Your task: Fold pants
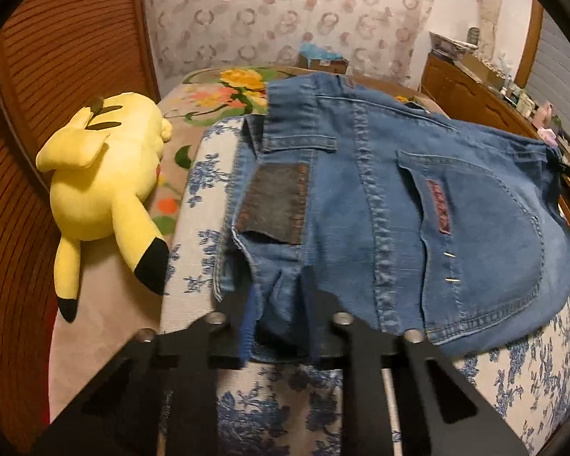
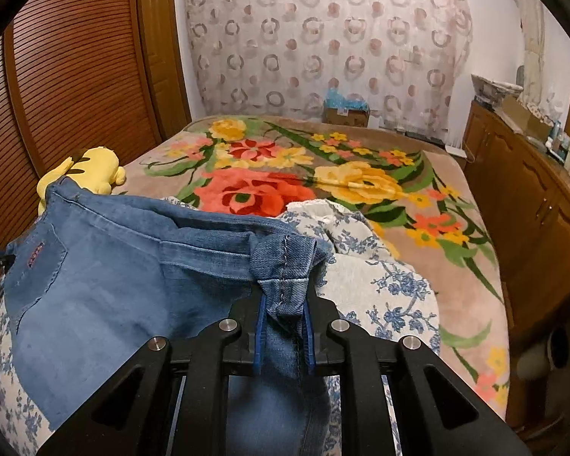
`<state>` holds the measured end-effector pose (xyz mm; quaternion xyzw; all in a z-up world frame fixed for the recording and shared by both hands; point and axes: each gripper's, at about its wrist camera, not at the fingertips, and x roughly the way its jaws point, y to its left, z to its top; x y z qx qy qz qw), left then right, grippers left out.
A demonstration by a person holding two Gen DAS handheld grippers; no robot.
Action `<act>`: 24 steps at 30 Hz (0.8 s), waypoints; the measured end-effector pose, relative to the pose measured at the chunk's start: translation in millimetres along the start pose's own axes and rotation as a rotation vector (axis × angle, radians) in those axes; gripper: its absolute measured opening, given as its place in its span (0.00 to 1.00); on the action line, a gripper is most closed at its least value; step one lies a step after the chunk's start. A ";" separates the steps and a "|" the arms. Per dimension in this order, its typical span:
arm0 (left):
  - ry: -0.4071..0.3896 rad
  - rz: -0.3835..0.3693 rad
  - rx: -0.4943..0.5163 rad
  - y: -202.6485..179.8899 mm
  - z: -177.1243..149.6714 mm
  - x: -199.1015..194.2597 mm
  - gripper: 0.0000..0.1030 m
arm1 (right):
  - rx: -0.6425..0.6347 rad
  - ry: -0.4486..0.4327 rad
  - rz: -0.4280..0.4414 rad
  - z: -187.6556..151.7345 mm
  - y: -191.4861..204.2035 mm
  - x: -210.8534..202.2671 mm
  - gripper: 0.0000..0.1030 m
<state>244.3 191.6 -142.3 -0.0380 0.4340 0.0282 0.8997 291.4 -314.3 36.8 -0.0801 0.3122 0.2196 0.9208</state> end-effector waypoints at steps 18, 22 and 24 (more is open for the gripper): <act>-0.210 0.004 0.035 -23.0 -20.0 -112.6 0.11 | -0.044 -0.177 -0.107 -17.4 21.2 -95.2 0.11; -0.222 -0.033 0.051 -32.6 -37.1 -130.9 0.11 | -0.043 -0.189 -0.139 -31.9 24.4 -116.7 0.11; -0.227 -0.047 0.065 -39.9 -48.9 -139.1 0.11 | -0.046 -0.186 -0.155 -41.1 25.5 -125.5 0.11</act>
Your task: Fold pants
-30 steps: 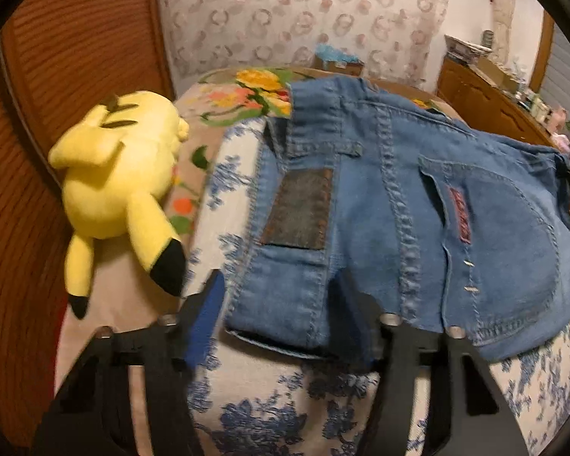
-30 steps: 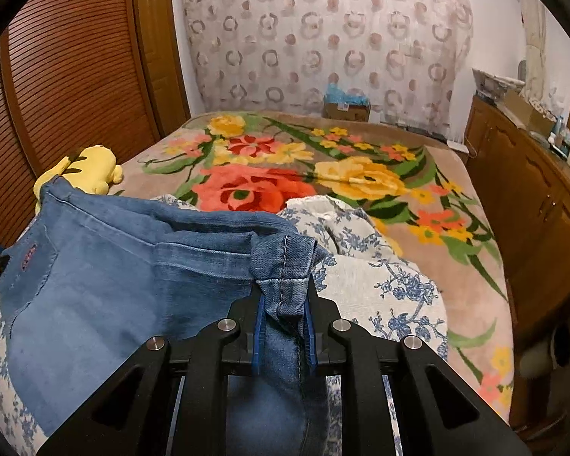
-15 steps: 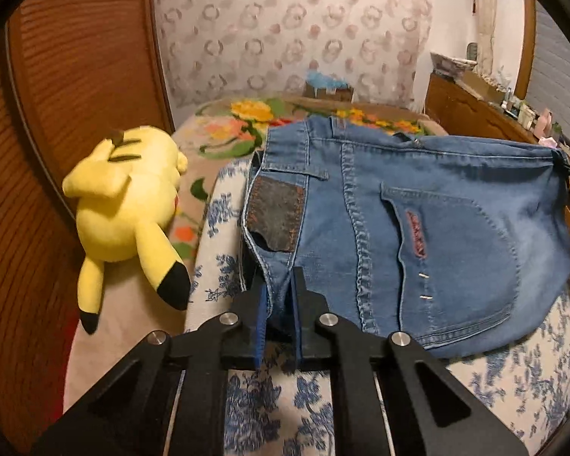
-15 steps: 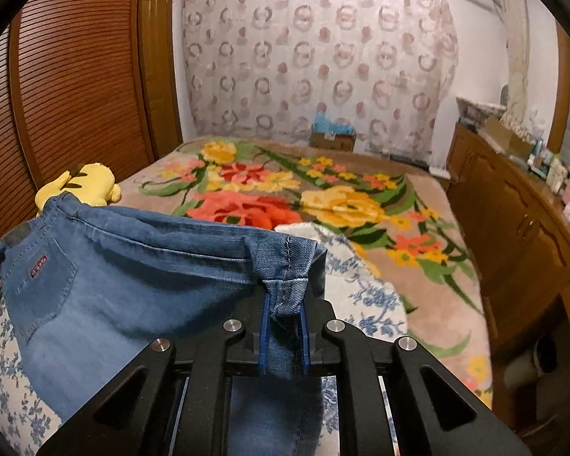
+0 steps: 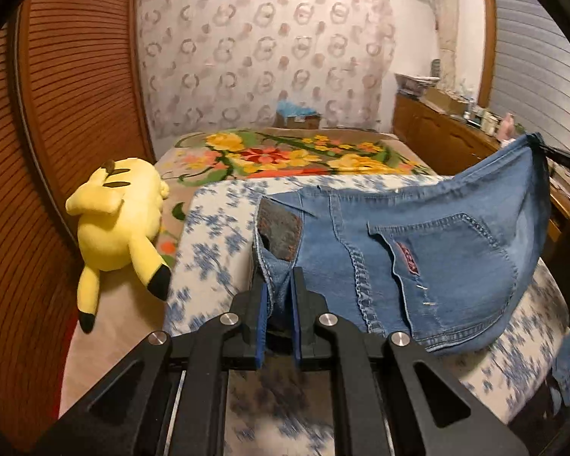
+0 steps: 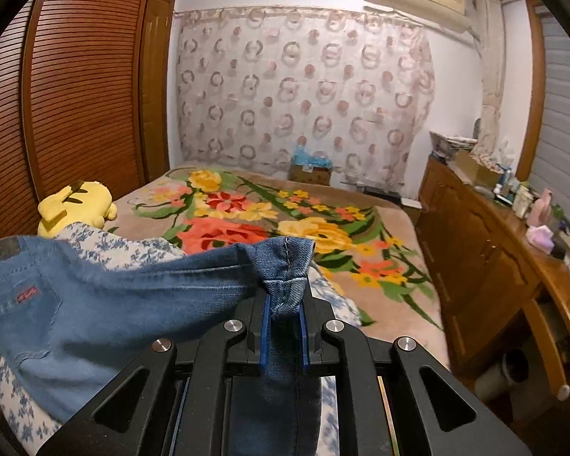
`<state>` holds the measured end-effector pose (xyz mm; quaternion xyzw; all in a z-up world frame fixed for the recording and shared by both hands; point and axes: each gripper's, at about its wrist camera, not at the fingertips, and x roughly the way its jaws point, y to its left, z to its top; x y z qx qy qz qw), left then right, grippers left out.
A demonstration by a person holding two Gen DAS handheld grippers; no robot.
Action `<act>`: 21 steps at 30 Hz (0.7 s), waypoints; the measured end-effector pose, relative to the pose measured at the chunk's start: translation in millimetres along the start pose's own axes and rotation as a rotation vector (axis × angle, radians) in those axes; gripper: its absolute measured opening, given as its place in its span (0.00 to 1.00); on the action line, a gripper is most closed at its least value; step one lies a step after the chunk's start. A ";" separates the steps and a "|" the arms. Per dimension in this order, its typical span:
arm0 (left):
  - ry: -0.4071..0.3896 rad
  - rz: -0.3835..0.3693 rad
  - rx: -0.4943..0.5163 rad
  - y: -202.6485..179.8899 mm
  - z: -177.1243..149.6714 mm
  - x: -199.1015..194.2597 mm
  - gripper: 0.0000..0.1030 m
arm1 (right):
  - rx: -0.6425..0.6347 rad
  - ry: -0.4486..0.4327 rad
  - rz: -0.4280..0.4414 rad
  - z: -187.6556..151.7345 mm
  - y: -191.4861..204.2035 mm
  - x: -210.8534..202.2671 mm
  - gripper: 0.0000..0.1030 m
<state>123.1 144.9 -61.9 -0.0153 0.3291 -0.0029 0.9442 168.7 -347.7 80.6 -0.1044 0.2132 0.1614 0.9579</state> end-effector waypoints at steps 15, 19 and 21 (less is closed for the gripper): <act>0.109 -0.023 0.000 -29.9 -68.9 -3.2 0.14 | 0.007 0.160 -0.077 -30.5 17.5 10.9 0.11; 0.123 -0.018 -0.001 -34.4 -73.2 -2.3 0.21 | 0.066 0.233 -0.071 -43.2 14.4 46.8 0.12; 0.120 -0.002 0.006 -35.0 -72.2 -4.3 0.29 | 0.082 0.261 -0.072 -49.4 13.7 59.4 0.13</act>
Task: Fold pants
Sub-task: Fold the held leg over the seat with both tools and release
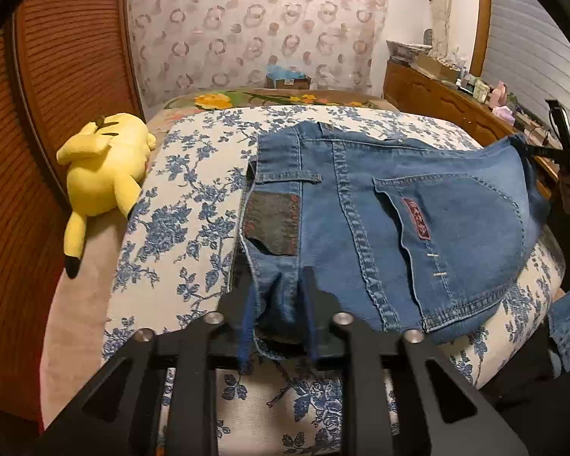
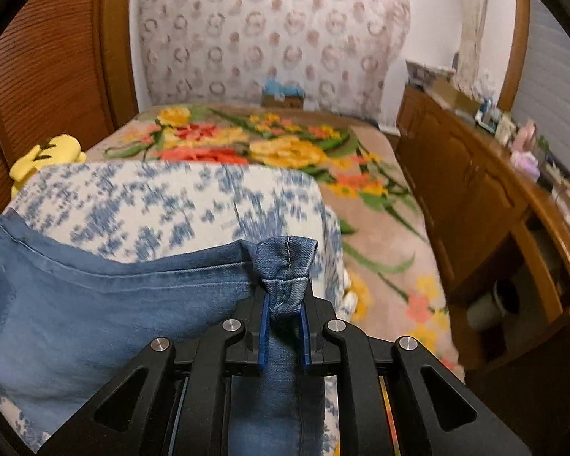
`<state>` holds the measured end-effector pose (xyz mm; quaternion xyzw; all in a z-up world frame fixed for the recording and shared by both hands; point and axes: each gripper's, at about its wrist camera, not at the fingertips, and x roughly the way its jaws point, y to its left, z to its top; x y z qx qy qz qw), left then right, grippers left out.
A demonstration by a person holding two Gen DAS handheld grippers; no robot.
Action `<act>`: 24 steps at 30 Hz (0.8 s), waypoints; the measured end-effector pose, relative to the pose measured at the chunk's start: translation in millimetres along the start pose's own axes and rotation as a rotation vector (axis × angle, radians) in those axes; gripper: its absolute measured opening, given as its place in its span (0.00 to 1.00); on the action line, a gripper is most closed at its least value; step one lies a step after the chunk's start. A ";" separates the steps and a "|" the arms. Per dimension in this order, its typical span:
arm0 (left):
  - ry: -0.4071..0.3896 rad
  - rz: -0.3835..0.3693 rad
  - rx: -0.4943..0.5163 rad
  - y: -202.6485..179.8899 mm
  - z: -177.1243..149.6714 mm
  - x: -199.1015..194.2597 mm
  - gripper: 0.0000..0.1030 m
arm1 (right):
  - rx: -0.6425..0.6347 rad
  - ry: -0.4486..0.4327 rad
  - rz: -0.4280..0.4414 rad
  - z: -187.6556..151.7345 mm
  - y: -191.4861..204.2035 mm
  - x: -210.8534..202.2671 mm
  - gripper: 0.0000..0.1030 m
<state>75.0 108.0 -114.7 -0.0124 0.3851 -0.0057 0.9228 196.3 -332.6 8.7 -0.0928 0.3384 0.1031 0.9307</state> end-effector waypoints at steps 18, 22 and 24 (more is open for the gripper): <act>-0.113 -0.062 0.067 -55.5 32.8 -13.9 0.78 | 0.068 -0.091 0.095 -73.9 -20.9 -64.8 0.48; -0.107 -0.094 0.087 -79.3 39.0 -5.8 0.78 | 0.057 -0.106 0.111 -89.2 -19.2 -74.8 0.50; -0.107 -0.104 0.096 -88.3 41.5 -3.8 0.78 | 0.068 -0.110 0.119 -95.3 -21.6 -78.3 0.51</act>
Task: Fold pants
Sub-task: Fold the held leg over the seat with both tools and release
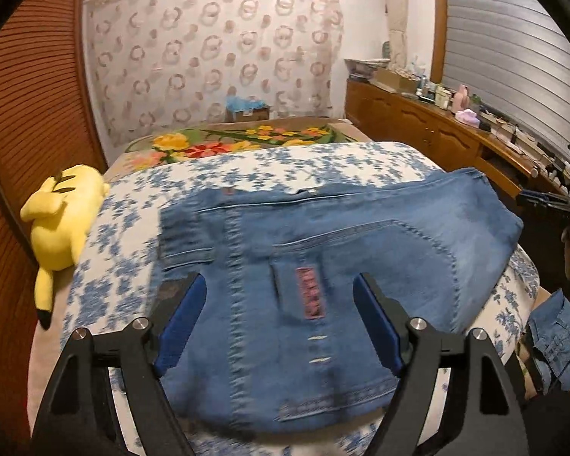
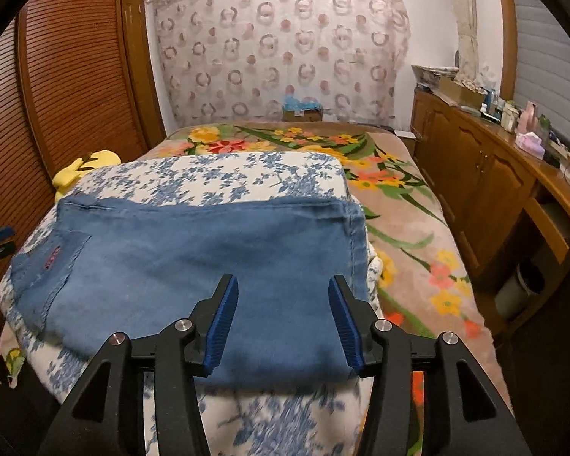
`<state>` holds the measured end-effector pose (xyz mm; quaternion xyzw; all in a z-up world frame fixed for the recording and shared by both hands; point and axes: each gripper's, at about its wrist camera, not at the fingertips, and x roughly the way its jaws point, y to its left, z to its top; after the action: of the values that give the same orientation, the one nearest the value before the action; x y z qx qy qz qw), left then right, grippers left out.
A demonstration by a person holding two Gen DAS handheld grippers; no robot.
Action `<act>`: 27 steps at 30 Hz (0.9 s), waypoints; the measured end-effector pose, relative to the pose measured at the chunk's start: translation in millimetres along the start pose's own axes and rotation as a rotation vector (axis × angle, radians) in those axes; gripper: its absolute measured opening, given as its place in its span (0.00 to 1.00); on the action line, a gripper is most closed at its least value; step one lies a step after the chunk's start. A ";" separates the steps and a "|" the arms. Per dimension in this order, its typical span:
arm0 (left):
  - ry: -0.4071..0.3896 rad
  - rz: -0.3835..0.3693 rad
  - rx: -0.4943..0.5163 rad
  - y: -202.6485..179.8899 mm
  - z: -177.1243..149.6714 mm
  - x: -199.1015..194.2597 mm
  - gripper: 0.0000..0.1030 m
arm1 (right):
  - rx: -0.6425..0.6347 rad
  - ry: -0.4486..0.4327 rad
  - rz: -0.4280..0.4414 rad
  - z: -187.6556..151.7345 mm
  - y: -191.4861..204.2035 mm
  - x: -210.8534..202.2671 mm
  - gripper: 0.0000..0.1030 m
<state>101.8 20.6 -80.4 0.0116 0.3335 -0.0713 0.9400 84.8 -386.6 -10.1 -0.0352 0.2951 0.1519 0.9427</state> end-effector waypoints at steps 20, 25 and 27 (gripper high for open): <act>0.062 -0.065 0.054 -51.8 -4.3 29.0 0.78 | 0.114 0.031 -0.052 -32.9 -15.4 -5.3 0.52; 0.080 -0.074 0.058 -58.3 -11.0 33.6 0.78 | 0.142 0.050 -0.058 -35.7 -20.6 -1.1 0.52; 0.091 -0.076 0.056 -59.4 -13.9 36.9 0.78 | 0.154 0.052 -0.062 -35.2 -21.5 0.6 0.52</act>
<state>112.9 -41.9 -112.9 0.0286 0.3740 -0.1156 0.9197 72.6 -412.4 -39.9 0.0242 0.3291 0.0986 0.9388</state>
